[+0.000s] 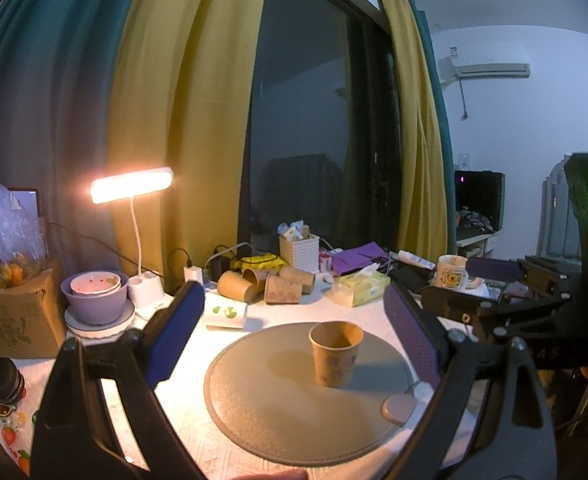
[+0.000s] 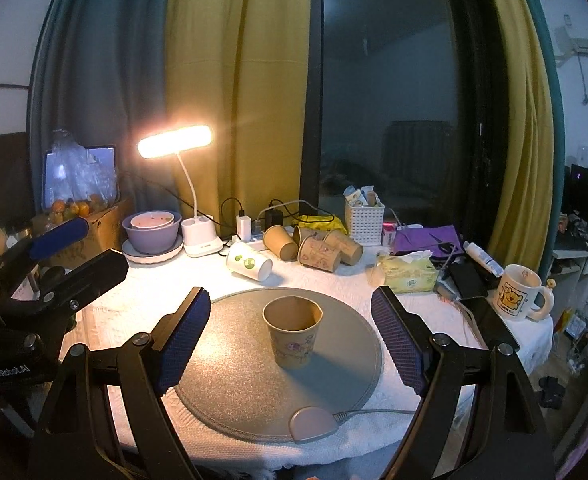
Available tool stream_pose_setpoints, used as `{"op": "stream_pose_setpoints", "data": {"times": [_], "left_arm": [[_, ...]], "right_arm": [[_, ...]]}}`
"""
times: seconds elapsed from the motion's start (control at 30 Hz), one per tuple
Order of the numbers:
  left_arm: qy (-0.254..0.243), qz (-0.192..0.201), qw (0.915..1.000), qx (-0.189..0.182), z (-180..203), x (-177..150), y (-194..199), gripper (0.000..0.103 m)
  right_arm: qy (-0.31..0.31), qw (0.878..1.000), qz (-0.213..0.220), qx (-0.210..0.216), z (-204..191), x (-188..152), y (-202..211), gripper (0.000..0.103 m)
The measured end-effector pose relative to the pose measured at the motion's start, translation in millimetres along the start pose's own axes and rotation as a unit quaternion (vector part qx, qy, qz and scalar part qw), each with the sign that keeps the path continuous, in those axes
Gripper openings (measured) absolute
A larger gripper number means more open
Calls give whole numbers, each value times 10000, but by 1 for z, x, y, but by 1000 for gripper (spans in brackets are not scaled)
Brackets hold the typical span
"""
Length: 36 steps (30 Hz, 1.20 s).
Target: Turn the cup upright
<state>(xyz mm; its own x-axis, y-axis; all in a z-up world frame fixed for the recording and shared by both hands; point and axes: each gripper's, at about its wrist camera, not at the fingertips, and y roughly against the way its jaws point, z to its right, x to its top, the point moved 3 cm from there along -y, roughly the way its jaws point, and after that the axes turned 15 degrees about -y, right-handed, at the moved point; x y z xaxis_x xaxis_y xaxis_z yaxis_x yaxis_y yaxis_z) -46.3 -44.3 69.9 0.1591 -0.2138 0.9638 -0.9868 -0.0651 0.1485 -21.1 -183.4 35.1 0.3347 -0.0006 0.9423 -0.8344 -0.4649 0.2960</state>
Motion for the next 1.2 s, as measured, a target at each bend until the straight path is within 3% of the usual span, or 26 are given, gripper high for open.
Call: {"op": "stream_pose_setpoints", "data": {"times": [0.83, 1.2], "left_arm": [[67, -126, 9999, 35, 5, -5, -4, 92], [79, -21, 9999, -125, 7, -3, -3, 92]], "right_arm": [[-60, 9999, -99, -53, 10, -5, -6, 85], [-61, 9999, -118, -58, 11, -5, -7, 85]]}}
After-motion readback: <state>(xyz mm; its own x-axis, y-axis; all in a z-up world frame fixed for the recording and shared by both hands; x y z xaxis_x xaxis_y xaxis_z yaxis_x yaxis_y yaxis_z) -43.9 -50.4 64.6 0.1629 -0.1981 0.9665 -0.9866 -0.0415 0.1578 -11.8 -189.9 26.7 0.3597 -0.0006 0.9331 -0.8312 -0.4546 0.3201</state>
